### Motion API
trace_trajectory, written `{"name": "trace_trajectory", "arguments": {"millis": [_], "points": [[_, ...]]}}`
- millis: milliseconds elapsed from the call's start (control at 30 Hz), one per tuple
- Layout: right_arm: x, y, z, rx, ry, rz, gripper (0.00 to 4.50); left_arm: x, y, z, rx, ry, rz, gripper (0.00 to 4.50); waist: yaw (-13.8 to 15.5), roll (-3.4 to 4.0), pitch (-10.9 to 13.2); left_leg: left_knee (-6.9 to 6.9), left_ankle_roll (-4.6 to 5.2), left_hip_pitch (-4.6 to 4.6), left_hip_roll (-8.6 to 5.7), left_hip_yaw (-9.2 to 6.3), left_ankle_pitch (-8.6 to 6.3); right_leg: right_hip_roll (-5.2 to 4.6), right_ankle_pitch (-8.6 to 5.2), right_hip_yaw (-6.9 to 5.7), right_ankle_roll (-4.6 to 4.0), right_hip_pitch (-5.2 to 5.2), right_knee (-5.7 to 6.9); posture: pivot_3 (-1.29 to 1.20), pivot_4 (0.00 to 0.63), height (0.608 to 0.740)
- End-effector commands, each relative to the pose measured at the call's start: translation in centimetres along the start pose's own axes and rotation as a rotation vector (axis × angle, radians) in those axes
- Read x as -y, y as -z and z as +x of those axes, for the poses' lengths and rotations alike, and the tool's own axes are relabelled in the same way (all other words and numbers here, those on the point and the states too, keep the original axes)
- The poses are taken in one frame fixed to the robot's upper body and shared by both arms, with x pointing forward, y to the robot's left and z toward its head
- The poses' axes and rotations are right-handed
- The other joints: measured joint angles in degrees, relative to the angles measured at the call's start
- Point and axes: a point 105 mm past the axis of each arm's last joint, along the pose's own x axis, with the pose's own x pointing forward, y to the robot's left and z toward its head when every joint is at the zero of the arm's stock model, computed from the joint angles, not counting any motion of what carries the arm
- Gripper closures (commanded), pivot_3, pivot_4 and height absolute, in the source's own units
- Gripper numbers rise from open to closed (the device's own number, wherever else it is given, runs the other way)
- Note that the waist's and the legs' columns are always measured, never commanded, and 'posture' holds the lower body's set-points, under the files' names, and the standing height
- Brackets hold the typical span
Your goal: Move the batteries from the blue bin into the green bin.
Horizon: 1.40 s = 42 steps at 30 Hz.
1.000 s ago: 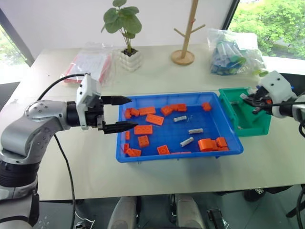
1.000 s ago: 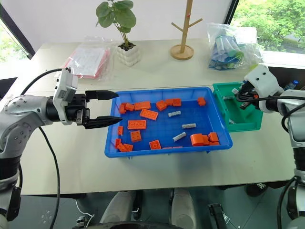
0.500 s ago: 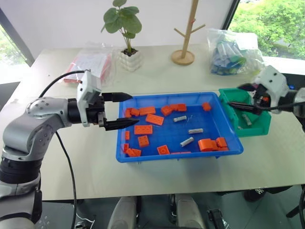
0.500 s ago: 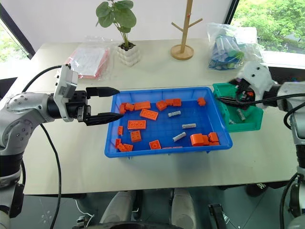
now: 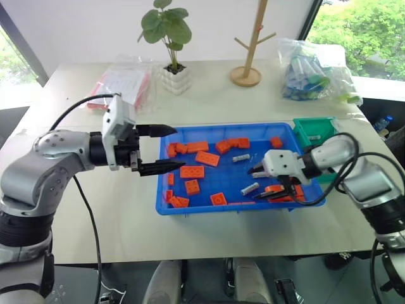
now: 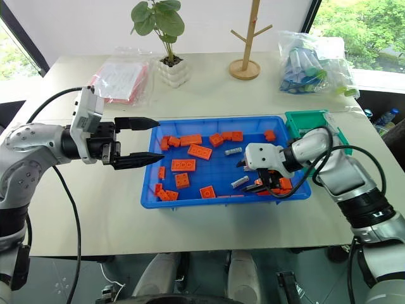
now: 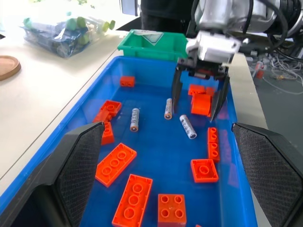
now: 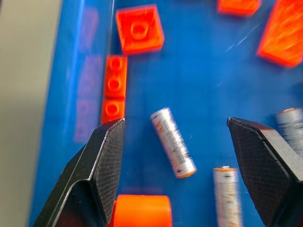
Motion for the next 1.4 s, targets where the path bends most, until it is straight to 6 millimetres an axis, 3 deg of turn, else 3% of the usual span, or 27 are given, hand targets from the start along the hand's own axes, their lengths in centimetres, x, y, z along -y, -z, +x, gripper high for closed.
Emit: {"name": "trace_trajectory", "arguments": {"millis": [33, 167, 200, 267, 433, 467, 633, 733, 867, 1033, 1133, 1267, 1300, 1333, 1400], "points": [[1.0, -0.6, -0.1, -0.004, 0.015, -0.071, 0.98, 0.2, -1.1, -0.4, 0.021, -0.014, 0.041, 0.0, -0.06, 0.0, 0.0, 0.0, 0.0, 0.0, 0.0, 0.0, 0.0, 0.01, 0.0, 0.0, 0.0, 0.0, 0.0, 0.0, 0.15, 0.692], [0.6, -0.1, 1.1, -0.019, -0.027, -0.093, 0.98, 0.3, -1.2, -0.5, 0.022, -0.02, 0.043, 0.0, -0.04, 0.0, 0.0, 0.0, -0.02, 0.01, 0.0, 0.0, 0.01, 0.01, 0.0, 0.0, 0.0, 0.0, 0.0, 0.0, 0.15, 0.692], [0.5, 0.1, 1.4, -0.027, -0.034, -0.099, 1.21, 0.3, -1.2, -0.5, 0.022, -0.021, 0.043, 0.0, -0.03, 0.0, 0.0, 0.0, -0.02, 0.01, 0.0, -0.01, 0.01, 0.02, 0.0, 0.0, 0.0, 0.0, 0.01, 0.0, 0.15, 0.692], [0.4, 0.4, 1.8, -0.035, -0.04, -0.106, 1.84, 0.3, -1.2, -0.5, 0.022, -0.022, 0.043, 0.0, 0.06, 0.0, 0.0, 0.0, -0.02, 0.01, 0.0, -0.01, 0.01, 0.01, 0.0, 0.0, 0.0, 0.01, 0.0, 0.0, 0.15, 0.692], [0.3, -0.3, 1.7, -0.005, -0.04, -0.1, 4.38, 0.1, -1.3, -0.5, 0.023, -0.027, 0.045, 0.0, 0.01, 0.0, 0.0, 0.01, -0.04, 0.01, -0.01, 0.0, 0.02, 0.01, 0.0, 0.0, 0.0, 0.02, 0.01, 0.0, 0.15, 0.692], [0.5, -0.9, 1.4, 0.018, -0.026, -0.098, 4.46, 0.1, -1.3, -0.5, 0.023, -0.026, 0.045, 0.0, 0.02, 0.0, 0.0, 0.01, -0.04, 0.02, -0.01, -0.01, 0.02, 0.01, 0.0, 0.0, 0.0, 0.02, 0.01, 0.0, 0.15, 0.692], [2.7, -5.2, -2.0, 0.185, 0.134, -0.008, 4.46, 0.0, -1.2, -0.4, 0.024, -0.019, 0.045, 0.0, -0.04, 0.0, 0.0, 0.01, -0.04, 0.01, 0.0, -0.03, 0.02, 0.01, 0.0, 0.0, 0.0, 0.01, 0.02, 0.0, 0.15, 0.692], [4.9, -5.7, -5.8, 0.217, 0.335, 0.051, 4.46, -0.1, -1.3, -0.2, 0.029, -0.012, 0.045, 0.0, 0.07, 0.0, 0.0, 0.01, -0.05, 0.01, 0.0, -0.03, 0.03, 0.01, 0.01, 0.0, -0.01, 0.02, 0.02, 0.0, 0.15, 0.692], [6.7, -2.8, -11.3, 0.113, 0.603, 0.143, 4.46, -0.2, -1.2, 0.0, 0.034, -0.001, 0.044, 0.0, 0.88, -0.01, 0.01, 0.01, -0.06, -0.02, -0.07, -0.04, 0.03, -0.02, 0.0, -0.02, -0.01, 0.04, -0.02, 0.0, 0.15, 0.692], [6.8, 2.2, -15.8, -0.066, 0.823, 0.261, 4.46, -0.4, -1.2, 0.3, 0.041, 0.009, 0.043, 0.0, 0.93, -0.02, 0.01, 0.0, -0.05, -0.02, -0.07, 0.24, 0.03, -0.05, 0.0, -0.02, 0.0, 0.03, -0.04, 0.0, 0.15, 0.692], [5.6, 5.1, -16.3, -0.158, 0.842, 0.298, 4.46, -0.5, -1.2, 0.6, 0.051, 0.022, 0.046, 0.0, 0.95, -0.02, 0.01, 0.0, -0.05, -0.02, -0.06, 0.27, 0.03, -0.05, 0.0, -0.02, -0.01, 0.03, -0.02, 0.0, 0.15, 0.692], [5.3, 7.1, -16.4, -0.2, 0.881, 0.331, 4.46, -0.6, -1.3, 1.0, 0.059, 0.033, 0.051, 0.0, 0.05, 0.0, 0.02, 0.0, -0.05, -0.01, -0.05, 0.31, 0.03, -0.07, 0.01, 0.0, 0.0, 0.03, -0.01, 0.0, 0.15, 0.692], [5.5, 7.3, -16.4, -0.197, 0.895, 0.344, 3.4, -0.7, -1.3, 1.0, 0.061, 0.034, 0.053, 0.0, -0.19, 0.0, 0.02, 0.0, -0.04, 0.0, -0.05, 0.31, 0.03, -0.07, 0.01, 0.01, 0.0, 0.02, 0.01, 0.0, 0.15, 0.692], [5.6, 7.5, -16.4, -0.199, 0.902, 0.344, 3.08, -0.7, -1.4, 1.0, 0.064, 0.034, 0.055, 0.0, -0.39, 0.0, 0.02, 0.0, -0.04, 0.02, -0.03, 0.33, 0.03, -0.06, 0.01, 0.03, 0.0, 0.02, 0.02, 0.0, 0.15, 0.692], [5.9, 7.4, -16.3, -0.224, 0.911, 0.302, 2.03, -0.9, -1.5, 1.0, 0.065, 0.032, 0.057, 0.0, -0.53, 0.01, 0.02, 0.0, -0.04, 0.05, -0.01, 0.33, 0.03, -0.04, 0.01, 0.03, 0.0, 0.02, 0.04, 0.0, 0.15, 0.692]]}}
